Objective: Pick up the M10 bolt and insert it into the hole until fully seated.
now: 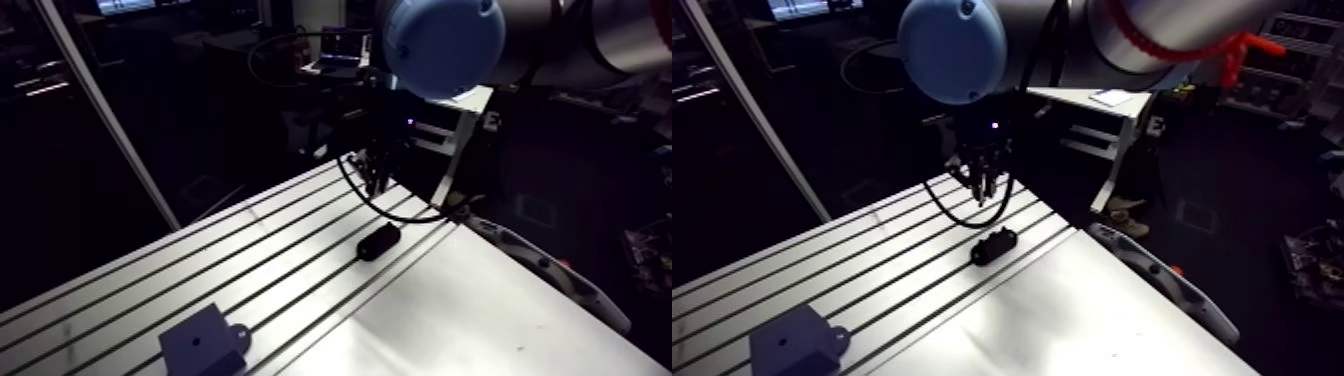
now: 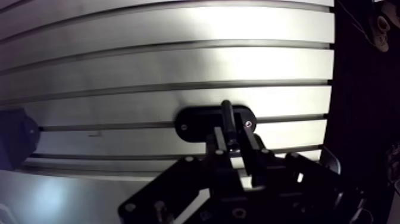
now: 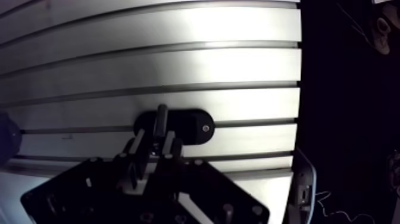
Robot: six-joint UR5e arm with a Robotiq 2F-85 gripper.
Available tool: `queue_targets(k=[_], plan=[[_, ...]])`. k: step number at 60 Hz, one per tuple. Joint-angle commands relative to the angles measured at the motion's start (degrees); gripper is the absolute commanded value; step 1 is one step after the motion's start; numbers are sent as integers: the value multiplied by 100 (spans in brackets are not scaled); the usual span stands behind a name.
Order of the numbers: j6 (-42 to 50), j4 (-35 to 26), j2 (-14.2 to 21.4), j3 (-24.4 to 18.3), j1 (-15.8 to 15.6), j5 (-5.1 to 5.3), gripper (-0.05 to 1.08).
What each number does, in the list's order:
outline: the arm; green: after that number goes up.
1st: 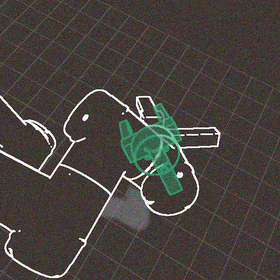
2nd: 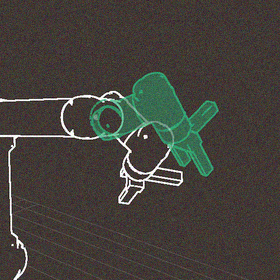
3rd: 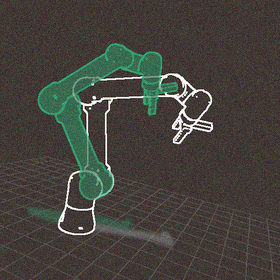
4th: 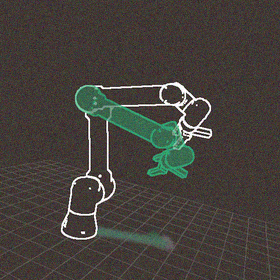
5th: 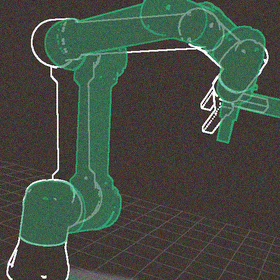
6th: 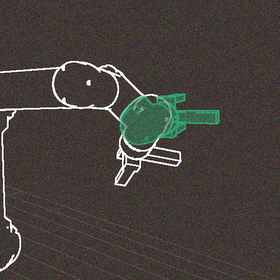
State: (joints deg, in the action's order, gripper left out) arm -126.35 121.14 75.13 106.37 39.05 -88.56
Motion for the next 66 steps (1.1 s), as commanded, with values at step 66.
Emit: queue_targets(k=[66], plan=[[2014,-4485,-600,-2645,-2835,-759,108]])
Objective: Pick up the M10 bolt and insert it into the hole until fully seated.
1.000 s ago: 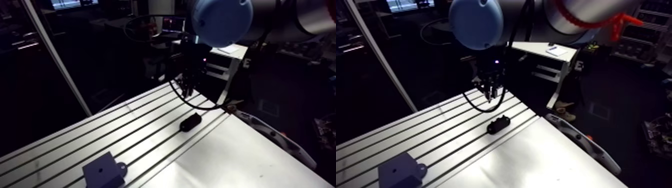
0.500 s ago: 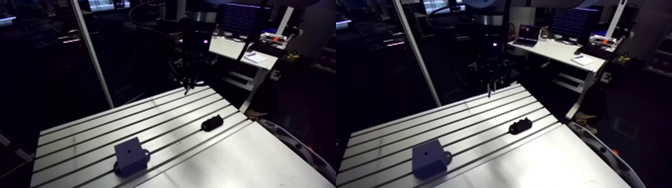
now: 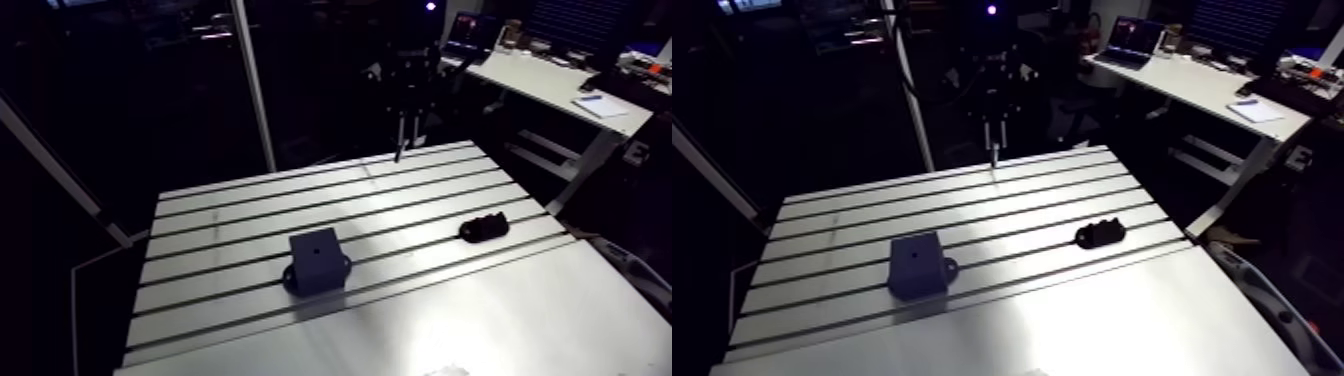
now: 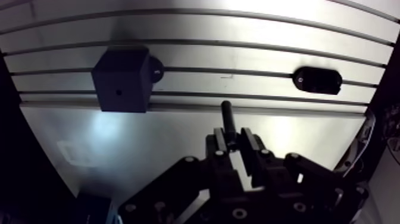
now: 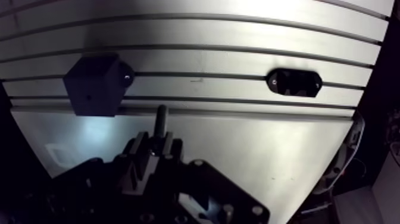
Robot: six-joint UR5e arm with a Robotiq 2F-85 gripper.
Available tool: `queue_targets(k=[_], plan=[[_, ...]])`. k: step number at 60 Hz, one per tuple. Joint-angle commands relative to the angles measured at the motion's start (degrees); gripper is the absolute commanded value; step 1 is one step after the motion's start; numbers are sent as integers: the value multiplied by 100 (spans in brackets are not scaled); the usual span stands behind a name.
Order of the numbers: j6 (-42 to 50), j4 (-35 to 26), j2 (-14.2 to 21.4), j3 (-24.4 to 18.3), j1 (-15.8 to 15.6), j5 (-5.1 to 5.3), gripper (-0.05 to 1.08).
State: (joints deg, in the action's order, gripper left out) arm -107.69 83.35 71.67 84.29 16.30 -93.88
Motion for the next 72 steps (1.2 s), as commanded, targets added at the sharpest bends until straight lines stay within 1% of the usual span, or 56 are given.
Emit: queue_targets(k=[1,7,14,20,24,28,42,44,46,51,58,65,72], plan=[[148,-706,-255,-437,-559,-227,108],[148,-768,-289,-402,-741,-241,108],[154,-849,-291,-408,-859,-241,108],[186,-843,-291,-434,-964,-223,108],[297,-775,-267,-395,-1037,-191,108],[385,-765,-248,-368,-1096,-188,108],[446,-737,-228,-279,-1197,-163,108],[446,-744,-229,-278,-1229,-154,108],[453,-730,-236,-229,-1323,-128,108],[510,-728,-245,-185,-1364,-126,108],[611,-728,-247,-70,-1465,-160,108],[614,-712,-248,32,-1480,-153,108],[606,-395,-255,216,-1480,-145,108]])
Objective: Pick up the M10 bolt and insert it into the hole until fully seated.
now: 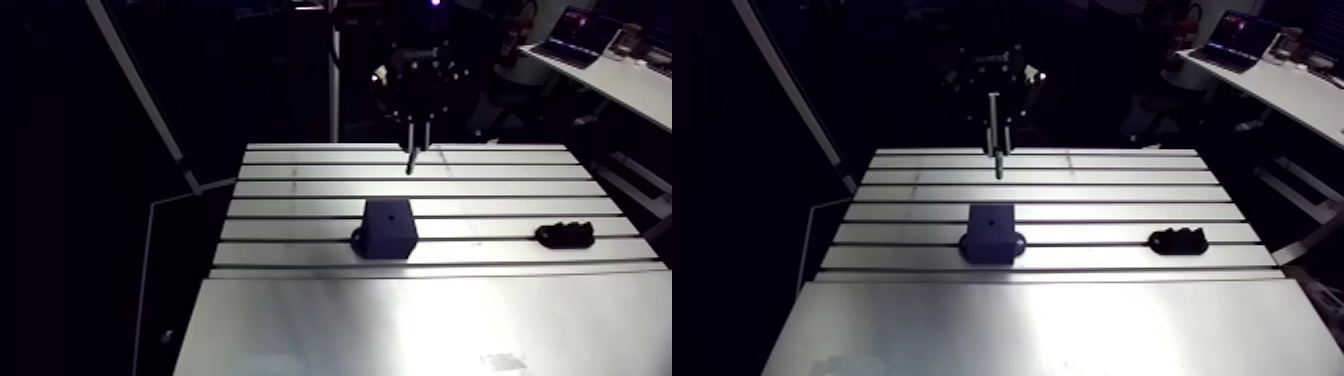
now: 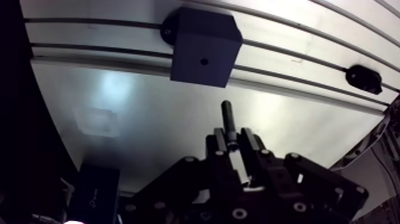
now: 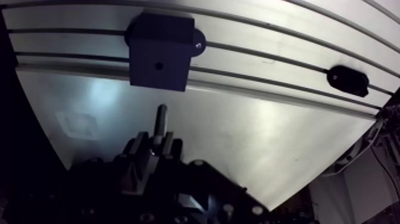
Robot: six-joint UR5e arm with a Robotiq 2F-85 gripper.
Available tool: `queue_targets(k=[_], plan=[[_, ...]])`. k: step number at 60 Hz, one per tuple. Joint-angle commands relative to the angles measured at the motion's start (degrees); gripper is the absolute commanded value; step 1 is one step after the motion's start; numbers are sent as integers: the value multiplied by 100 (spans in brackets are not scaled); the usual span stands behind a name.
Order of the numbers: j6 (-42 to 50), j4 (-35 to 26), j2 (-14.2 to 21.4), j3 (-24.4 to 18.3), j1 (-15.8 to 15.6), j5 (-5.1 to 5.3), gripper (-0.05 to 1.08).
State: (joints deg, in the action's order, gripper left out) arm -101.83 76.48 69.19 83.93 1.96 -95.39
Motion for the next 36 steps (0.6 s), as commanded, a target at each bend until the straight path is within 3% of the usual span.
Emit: queue_targets(k=[1,36], plan=[[19,374,-14,273,-47,22,108],[20,459,-67,536,-161,-9,108]])
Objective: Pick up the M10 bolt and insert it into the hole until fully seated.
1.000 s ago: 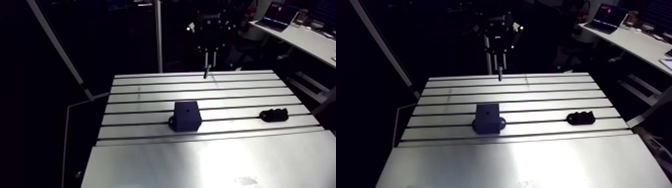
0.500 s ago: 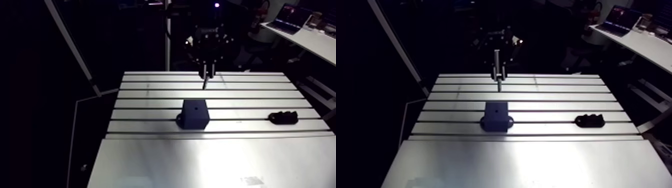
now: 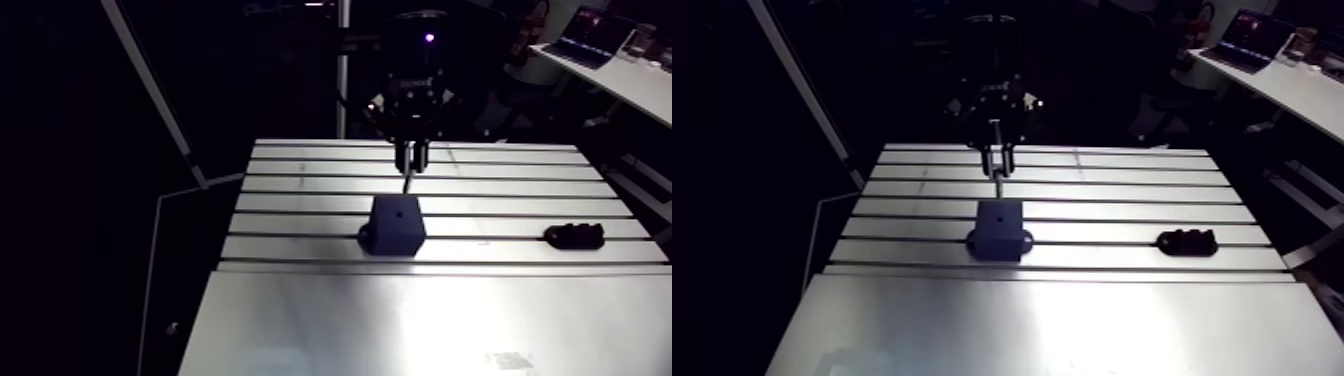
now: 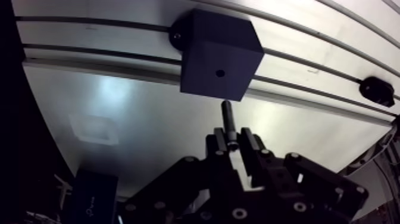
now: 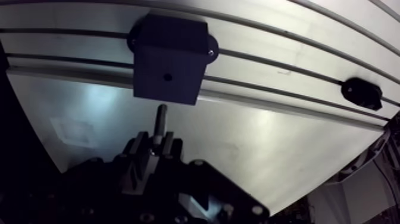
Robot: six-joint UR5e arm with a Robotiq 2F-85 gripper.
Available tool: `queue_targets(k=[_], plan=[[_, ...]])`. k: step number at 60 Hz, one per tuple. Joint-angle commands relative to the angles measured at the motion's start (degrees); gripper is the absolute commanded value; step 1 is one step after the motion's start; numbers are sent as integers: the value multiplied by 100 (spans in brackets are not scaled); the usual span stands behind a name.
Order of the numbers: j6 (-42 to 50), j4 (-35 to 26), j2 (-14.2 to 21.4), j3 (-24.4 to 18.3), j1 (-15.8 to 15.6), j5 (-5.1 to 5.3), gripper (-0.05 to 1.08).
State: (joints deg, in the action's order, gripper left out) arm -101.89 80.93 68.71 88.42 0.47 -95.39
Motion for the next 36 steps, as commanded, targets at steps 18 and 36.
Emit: queue_targets(k=[18,36], plan=[[15,296,-117,188,-11,17,108],[15,331,-195,171,-11,-1,108]])
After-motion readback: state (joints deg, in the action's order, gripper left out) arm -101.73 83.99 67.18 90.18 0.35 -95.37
